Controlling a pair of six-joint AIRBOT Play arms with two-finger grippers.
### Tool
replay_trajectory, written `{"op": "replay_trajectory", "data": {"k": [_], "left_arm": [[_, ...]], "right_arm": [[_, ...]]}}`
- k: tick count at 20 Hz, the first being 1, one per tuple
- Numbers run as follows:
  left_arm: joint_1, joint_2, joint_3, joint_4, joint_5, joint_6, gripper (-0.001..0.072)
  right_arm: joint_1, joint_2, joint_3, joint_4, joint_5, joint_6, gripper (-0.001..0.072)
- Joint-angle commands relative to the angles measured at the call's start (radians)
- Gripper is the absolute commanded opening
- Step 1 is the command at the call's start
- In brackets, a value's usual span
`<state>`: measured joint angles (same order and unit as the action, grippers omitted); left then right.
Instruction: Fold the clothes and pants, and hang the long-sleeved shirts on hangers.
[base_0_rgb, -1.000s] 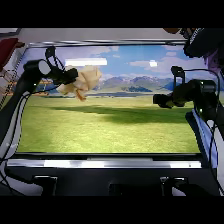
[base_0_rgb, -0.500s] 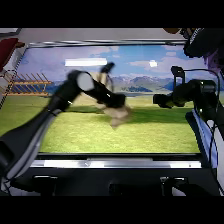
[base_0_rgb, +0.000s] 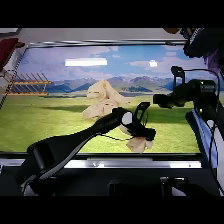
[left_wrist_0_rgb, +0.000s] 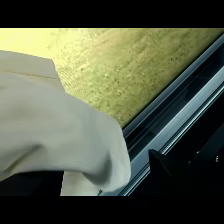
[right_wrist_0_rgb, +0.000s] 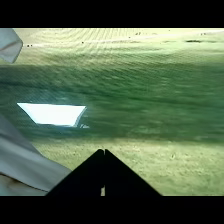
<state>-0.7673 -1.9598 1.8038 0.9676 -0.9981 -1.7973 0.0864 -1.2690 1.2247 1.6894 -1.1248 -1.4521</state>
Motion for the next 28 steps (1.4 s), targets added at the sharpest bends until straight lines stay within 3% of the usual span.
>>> {"op": "replay_trajectory", "data": {"k": [1,4,11,18,20,23,26,28], "left_arm": [[0.073,0.079,0.019,-0.045,-0.135,0.055,0.0599],[0.212,0.256,0.020,0.037,-0.322,0.054,0.0602],[0.537,0.733,0.019,0.426,-0.606,-0.011,0.0602],[0.709,0.970,0.019,0.481,-0.645,-0.009,0.0602],[0.711,0.990,0.019,0.502,-0.645,-0.009,0.0601],[0.711,0.991,0.019,0.508,-0.644,-0.009,0.0601],[0.711,0.986,0.019,0.512,-0.644,-0.009,0.0601],[0.711,0.984,0.019,0.512,-0.644,-0.009,0.0601]], "right_arm": [[0.001,0.001,0.001,0.000,0.000,0.000,0.0033],[0.001,0.001,0.001,0.000,0.000,0.000,0.0033],[0.001,0.001,0.001,0.002,0.001,0.001,0.0033],[0.000,0.002,0.001,0.050,0.041,0.001,0.0042],[-0.001,0.014,0.002,0.117,0.043,-0.066,0.0310],[-0.045,0.072,0.002,0.127,0.068,-0.092,0.0319],[-0.243,0.099,-0.002,0.205,0.102,-0.085,0.0324],[-0.386,0.087,-0.049,0.322,0.047,-0.176,0.0325]]}}
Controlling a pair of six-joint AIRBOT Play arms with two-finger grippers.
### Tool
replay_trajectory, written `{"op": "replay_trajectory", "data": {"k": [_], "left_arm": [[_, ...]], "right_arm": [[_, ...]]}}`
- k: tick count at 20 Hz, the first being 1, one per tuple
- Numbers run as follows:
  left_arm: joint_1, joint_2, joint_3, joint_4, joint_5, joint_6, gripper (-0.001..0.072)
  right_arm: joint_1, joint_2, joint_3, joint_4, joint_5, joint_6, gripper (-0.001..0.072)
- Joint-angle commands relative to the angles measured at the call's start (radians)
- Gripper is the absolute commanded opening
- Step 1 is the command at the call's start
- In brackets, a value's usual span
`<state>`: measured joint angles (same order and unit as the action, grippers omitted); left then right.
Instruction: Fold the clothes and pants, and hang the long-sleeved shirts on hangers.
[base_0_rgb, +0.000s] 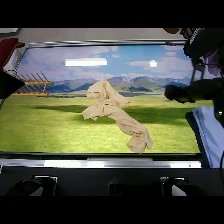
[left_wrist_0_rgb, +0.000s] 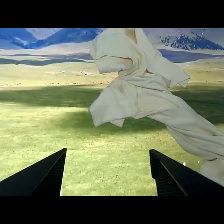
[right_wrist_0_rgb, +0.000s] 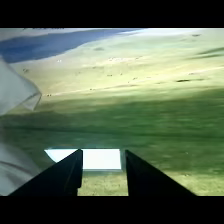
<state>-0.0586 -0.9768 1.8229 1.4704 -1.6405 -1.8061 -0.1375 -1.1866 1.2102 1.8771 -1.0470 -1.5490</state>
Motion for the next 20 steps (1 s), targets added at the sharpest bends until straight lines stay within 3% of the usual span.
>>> {"op": "replay_trajectory", "data": {"k": [1,3,5,7,8,13,17,18,19,20], "left_arm": [[0.003,0.000,0.000,0.009,-0.001,0.000,0.0600],[0.003,0.000,0.000,0.008,-0.001,-0.001,0.0601],[0.003,0.000,0.000,0.008,-0.001,-0.001,0.0601],[0.003,0.000,0.000,0.008,-0.001,-0.001,0.0601],[0.003,0.000,0.000,0.008,-0.001,-0.001,0.0601],[0.003,0.000,-0.045,0.008,-0.001,-0.017,0.0602],[0.003,0.000,-0.140,0.008,-0.001,-0.064,0.0603],[0.003,0.000,-0.164,0.008,-0.001,-0.064,0.0603],[0.003,0.000,-0.188,0.008,0.000,-0.064,0.0603],[0.003,0.000,-0.209,0.008,0.005,-0.064,0.0603]], "right_arm": [[-0.229,-0.005,-0.085,0.236,-0.088,-0.163,0.0325],[-0.304,-0.011,-0.240,0.439,-0.160,-0.305,0.0324],[-0.307,-0.013,-0.393,0.549,-0.237,-0.407,0.0332],[-0.294,-0.013,-0.518,0.570,-0.256,-0.455,0.0507],[-0.288,-0.012,-0.570,0.573,-0.245,-0.478,0.0521],[-0.246,-0.013,-0.695,0.656,-0.219,-0.559,0.0521],[-0.127,-0.013,-0.710,0.646,-0.137,-0.549,0.0518],[-0.101,-0.013,-0.710,0.643,-0.106,-0.545,0.0507],[-0.092,-0.013,-0.710,0.643,-0.088,-0.545,0.0373],[-0.092,-0.012,-0.710,0.647,-0.081,-0.545,0.0185]]}}
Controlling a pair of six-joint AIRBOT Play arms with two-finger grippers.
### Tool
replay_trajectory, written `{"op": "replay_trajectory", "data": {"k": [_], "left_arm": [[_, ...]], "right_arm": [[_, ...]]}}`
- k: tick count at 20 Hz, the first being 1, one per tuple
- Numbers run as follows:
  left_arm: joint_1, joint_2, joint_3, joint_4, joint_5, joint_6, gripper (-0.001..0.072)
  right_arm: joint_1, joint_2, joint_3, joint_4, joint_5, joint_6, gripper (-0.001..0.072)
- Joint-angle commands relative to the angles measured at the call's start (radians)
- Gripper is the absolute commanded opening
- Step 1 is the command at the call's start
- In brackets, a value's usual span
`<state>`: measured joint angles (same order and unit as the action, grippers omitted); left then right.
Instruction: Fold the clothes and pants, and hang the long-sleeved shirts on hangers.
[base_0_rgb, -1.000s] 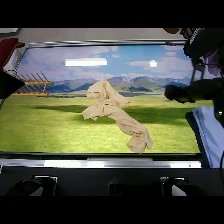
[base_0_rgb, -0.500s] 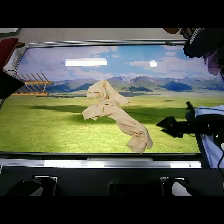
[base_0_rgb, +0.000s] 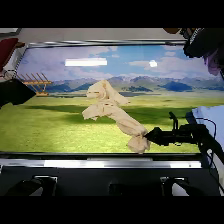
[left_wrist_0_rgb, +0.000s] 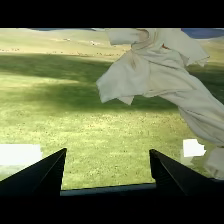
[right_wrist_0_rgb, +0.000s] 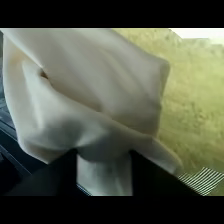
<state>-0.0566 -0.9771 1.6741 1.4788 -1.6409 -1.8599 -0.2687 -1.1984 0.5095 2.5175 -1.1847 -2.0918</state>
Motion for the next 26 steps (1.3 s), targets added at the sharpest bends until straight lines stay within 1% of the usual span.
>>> {"op": "replay_trajectory", "data": {"k": [1,3,5,7,8,10,12,13,14,17,19,21,24,26], "left_arm": [[0.001,0.001,-0.084,-0.001,0.018,-0.010,0.0603],[0.003,0.001,-0.151,-0.001,0.074,-0.010,0.0603],[0.039,0.000,-0.257,-0.035,0.163,-0.011,0.0603],[0.121,0.000,-0.410,-0.169,0.294,0.007,0.0602],[0.162,0.000,-0.489,-0.252,0.373,0.042,0.0602],[0.233,-0.020,-0.649,-0.420,0.530,0.148,0.0603],[0.256,-0.084,-0.751,-0.573,0.636,0.258,0.0603],[0.248,-0.130,-0.772,-0.622,0.673,0.319,0.0602],[0.235,-0.180,-0.772,-0.627,0.697,0.357,0.0603],[0.207,-0.333,-0.761,-0.646,0.782,0.404,0.0603],[0.206,-0.425,-0.748,-0.728,0.804,0.467,0.0602],[0.195,-0.501,-0.710,-0.809,0.792,0.516,0.0601],[0.155,-0.580,-0.642,-0.813,0.807,0.519,0.0599],[0.136,-0.635,-0.601,-0.814,0.804,0.515,0.0598]], "right_arm": [[0.039,0.000,-0.008,0.005,0.061,-0.004,0.0026],[0.039,0.002,-0.008,0.004,0.059,-0.006,0.0029],[0.039,0.017,-0.008,0.004,0.053,-0.006,0.0028],[0.039,0.050,-0.008,0.002,0.053,0.017,0.0028],[0.039,0.071,-0.008,0.003,0.053,0.026,0.0028],[0.039,0.109,-0.008,0.002,0.044,0.053,0.0028],[0.039,0.138,-0.008,0.002,0.006,0.055,0.0028],[0.039,0.151,-0.008,0.002,-0.016,0.060,0.0028],[0.039,0.163,-0.008,0.002,-0.037,0.071,0.0028],[0.039,0.190,-0.008,0.003,-0.077,0.116,0.0028],[0.039,0.201,-0.008,0.004,-0.086,0.152,0.0028],[0.039,0.215,-0.008,0.004,-0.101,0.166,0.0028],[0.039,0.240,-0.008,0.004,-0.106,0.197,0.0029],[0.039,0.258,-0.008,0.003,-0.105,0.200,0.0029]]}}
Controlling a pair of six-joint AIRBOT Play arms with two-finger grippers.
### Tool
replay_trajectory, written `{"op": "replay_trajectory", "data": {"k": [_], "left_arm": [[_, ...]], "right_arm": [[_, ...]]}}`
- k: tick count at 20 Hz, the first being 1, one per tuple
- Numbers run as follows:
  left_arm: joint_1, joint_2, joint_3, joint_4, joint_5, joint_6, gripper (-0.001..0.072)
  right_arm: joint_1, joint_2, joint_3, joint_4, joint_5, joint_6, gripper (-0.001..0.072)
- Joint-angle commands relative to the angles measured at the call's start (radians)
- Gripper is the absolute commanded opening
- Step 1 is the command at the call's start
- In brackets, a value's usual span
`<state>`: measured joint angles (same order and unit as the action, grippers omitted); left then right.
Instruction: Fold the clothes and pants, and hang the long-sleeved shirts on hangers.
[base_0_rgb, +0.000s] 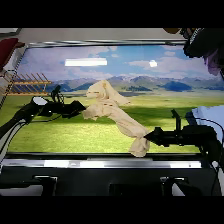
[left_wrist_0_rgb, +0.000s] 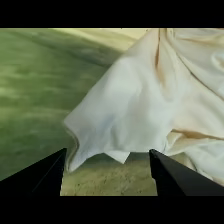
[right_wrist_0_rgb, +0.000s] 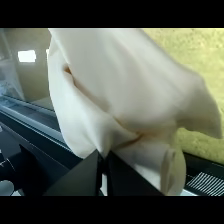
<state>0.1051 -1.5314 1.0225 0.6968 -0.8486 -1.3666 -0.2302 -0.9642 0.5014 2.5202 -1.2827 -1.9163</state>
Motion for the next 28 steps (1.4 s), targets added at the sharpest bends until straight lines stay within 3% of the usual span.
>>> {"op": "replay_trajectory", "data": {"k": [1,4,5,6,9,10,11,12,16,22,26,28], "left_arm": [[-0.030,-0.099,0.063,-0.032,0.013,0.021,0.0594],[-0.032,-0.121,0.085,-0.032,0.011,0.021,0.0581],[-0.032,-0.121,0.087,-0.031,0.004,0.026,0.0448],[-0.032,-0.121,0.086,-0.027,0.002,0.036,0.0387],[-0.032,-0.121,0.086,-0.020,0.001,0.035,0.0380],[-0.032,-0.121,0.086,-0.020,-0.001,0.036,0.0273],[-0.032,-0.121,0.089,-0.020,-0.008,0.036,0.0095],[-0.031,-0.117,0.099,-0.021,-0.029,0.036,0.0016],[-0.024,-0.009,0.234,-0.012,-0.066,0.097,0.0014],[0.059,0.270,0.667,0.058,-0.113,0.084,0.0015],[0.131,0.470,0.914,0.148,-0.113,-0.019,0.0015],[0.155,0.576,0.961,0.258,-0.112,-0.119,0.0015]], "right_arm": [[0.001,0.032,0.000,0.001,-0.007,0.031,0.0029],[0.001,0.046,0.000,0.001,-0.006,0.048,0.0029],[0.001,0.046,0.000,0.001,-0.006,0.048,0.0029],[0.001,0.046,0.000,0.002,-0.005,0.048,0.0029],[0.001,0.046,0.000,0.003,-0.003,0.048,0.0029],[0.001,0.046,0.000,0.005,-0.003,0.049,0.0029],[0.001,0.046,0.000,0.008,-0.003,0.055,0.0029],[0.001,0.047,0.000,0.015,-0.003,0.055,0.0029],[0.001,0.082,0.122,0.029,-0.008,0.040,0.0029],[0.001,0.090,0.796,0.023,-0.021,0.057,0.0029],[0.001,0.091,1.225,0.023,-0.131,0.166,0.0029],[0.001,0.105,1.377,0.023,-0.181,0.235,0.0029]]}}
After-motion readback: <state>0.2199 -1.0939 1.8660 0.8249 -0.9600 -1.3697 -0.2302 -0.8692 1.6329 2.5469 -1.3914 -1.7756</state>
